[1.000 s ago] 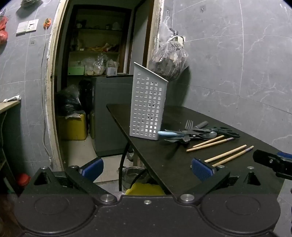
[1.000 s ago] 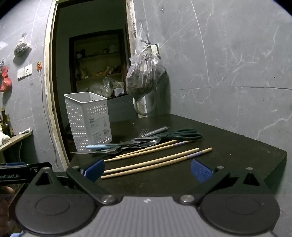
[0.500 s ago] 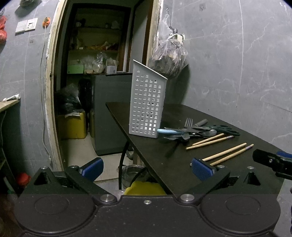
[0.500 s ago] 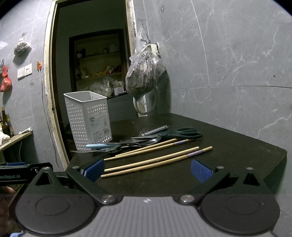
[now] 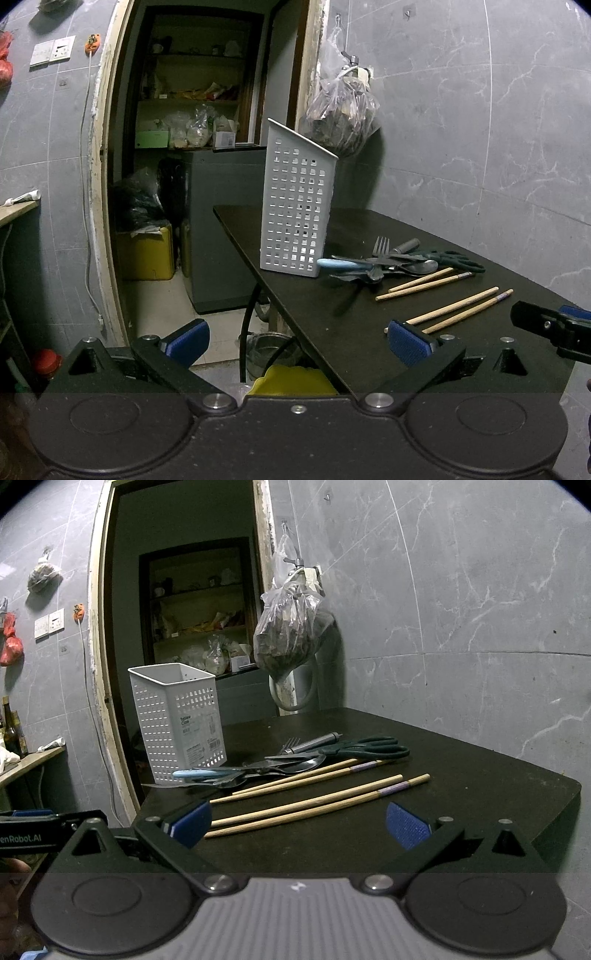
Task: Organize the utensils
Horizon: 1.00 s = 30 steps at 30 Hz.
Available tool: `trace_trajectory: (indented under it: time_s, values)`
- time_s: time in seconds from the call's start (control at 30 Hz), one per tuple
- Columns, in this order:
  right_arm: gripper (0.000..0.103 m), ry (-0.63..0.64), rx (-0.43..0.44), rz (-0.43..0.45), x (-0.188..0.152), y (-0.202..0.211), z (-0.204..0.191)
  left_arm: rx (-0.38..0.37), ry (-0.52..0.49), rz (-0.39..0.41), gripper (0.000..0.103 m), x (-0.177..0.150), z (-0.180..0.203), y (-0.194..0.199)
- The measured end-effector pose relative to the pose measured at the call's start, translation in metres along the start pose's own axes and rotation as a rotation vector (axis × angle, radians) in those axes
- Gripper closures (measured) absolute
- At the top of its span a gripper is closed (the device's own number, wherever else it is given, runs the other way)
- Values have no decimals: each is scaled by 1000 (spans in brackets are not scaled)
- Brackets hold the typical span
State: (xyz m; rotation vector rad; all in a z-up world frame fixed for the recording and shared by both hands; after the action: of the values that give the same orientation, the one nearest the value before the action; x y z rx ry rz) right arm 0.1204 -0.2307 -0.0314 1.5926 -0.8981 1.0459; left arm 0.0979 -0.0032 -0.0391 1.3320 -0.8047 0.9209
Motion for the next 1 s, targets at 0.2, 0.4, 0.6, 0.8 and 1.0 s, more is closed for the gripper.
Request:
trace_trajectory:
  time_s: [0.2, 0.4, 0.6, 0.8, 1.0]
  values:
    - [0, -1, -1, -1, 0, 0, 0, 0, 0, -1, 1, -1, -1, 0]
    - [0, 0, 0, -1, 0, -1, 0, -3, -3, -9, 1, -4, 0, -4]
    - [0, -1, 0, -3, -1, -1, 0, -3, -4, -10, 1, -4, 0, -3]
    - [0, -1, 0, -2, -2, 0, 0, -3, -5, -13, 1, -5, 0, -3]
    - [0, -2, 1, -6, -6, -3, 0, -7, -7, -21, 1, -6, 1, -4]
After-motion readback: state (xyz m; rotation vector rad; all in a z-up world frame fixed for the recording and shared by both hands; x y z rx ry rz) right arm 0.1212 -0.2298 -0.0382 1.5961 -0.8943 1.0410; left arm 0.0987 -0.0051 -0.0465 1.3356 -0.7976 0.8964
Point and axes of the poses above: each gripper's, at about its wrist camera, not at the fingertips, and y roughly against the way its jaws point, z to its right, x to its top, the point moved 10 cm from there along -y, roughly the way its jaws point, and after that the axes turned 6 degrees about -z, right-handed, at the moved point
